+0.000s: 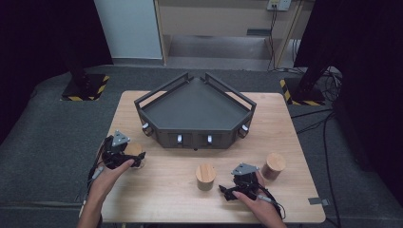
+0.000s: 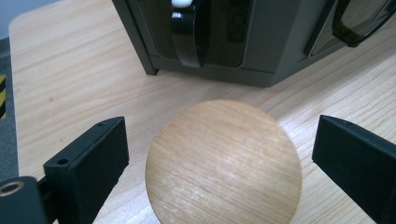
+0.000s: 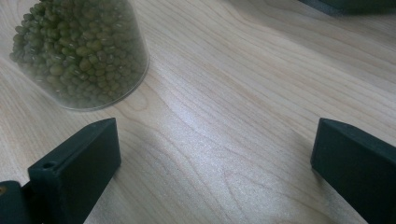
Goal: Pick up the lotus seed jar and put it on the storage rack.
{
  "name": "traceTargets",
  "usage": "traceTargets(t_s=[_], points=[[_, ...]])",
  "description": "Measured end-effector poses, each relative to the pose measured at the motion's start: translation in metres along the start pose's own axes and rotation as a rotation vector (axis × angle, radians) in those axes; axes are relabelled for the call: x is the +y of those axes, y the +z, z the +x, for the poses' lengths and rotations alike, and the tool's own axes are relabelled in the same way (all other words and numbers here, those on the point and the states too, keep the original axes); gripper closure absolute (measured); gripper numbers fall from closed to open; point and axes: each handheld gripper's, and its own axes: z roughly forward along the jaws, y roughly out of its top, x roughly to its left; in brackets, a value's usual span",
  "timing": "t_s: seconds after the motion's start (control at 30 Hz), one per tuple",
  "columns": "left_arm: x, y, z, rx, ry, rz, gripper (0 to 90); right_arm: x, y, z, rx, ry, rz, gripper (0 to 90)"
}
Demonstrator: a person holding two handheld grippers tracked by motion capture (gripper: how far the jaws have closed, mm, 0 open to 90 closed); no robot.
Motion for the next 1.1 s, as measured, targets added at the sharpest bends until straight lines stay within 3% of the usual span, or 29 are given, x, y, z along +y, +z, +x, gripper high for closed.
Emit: traceTargets(t_s=[0.53, 0.77, 1.0, 1.1], points=[[-0.02, 0.014, 0.006, -0.027, -0.048, 0.035, 2.7, 0.0, 0.0, 0.0, 0.0, 0.0, 0.0, 1.7], [-0.024, 0.02, 0.006, -0.037, -0.048, 0.048, 3.3, 0.0, 0.0, 0.0, 0.0, 0.0, 0.0, 1.7], [-0.031, 0.025, 0.004, -0.032, -0.047, 0.055, 10.5, 0.0, 0.0, 0.0, 0.0, 0.001, 0.0, 1.7], [-0.032, 0.025, 0.003, -0.025, -0.038, 0.054, 19.2, 0.0, 0.0, 0.0, 0.0, 0.001, 0.0, 1.7]])
